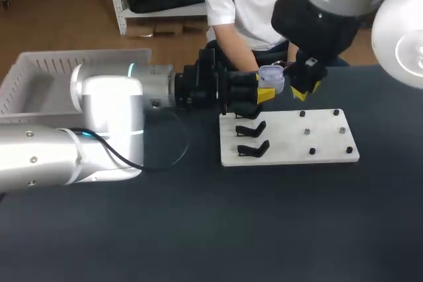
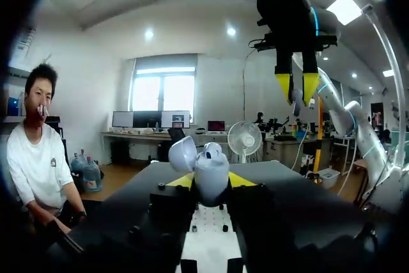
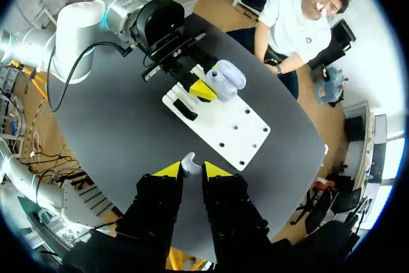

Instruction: Pick up each earbud case from the left stands, insert the matching earbuds, close the lid, and place the case in the box.

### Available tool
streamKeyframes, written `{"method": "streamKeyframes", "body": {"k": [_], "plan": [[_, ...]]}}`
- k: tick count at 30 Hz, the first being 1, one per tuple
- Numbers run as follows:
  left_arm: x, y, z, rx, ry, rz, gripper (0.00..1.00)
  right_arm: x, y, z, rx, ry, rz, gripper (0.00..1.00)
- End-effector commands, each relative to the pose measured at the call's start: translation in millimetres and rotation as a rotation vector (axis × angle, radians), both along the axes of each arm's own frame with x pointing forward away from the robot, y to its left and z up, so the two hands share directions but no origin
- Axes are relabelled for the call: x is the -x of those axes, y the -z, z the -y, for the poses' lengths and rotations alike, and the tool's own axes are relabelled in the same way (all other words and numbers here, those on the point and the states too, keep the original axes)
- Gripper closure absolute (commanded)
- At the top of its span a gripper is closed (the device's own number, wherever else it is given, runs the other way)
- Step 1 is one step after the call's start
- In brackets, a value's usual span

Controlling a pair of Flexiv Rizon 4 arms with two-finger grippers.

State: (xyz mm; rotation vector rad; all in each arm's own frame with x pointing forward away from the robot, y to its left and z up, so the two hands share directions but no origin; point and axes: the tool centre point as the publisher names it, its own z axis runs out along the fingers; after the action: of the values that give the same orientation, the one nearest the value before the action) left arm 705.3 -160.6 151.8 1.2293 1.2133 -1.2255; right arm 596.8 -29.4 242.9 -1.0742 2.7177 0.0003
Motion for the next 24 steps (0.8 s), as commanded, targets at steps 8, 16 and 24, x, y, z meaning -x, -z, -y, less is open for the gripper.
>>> {"method": "streamKeyframes", "body": {"k": [8,16,24], "plan": [[1.9,0.4,0,0.002,-0.008,0.003,1.00,-32.7,-5,-37,-0.032,-0.027,0.045,1.00],[1.9,0.4,0,0.002,-0.008,0.003,1.00,-56.0,-1,-50,-0.036,0.001,0.041,1.00],[1.9,0.4,0,0.002,-0.008,0.003,1.00,-73.7,10,-51,-0.032,0.002,0.028,1.00]]}}
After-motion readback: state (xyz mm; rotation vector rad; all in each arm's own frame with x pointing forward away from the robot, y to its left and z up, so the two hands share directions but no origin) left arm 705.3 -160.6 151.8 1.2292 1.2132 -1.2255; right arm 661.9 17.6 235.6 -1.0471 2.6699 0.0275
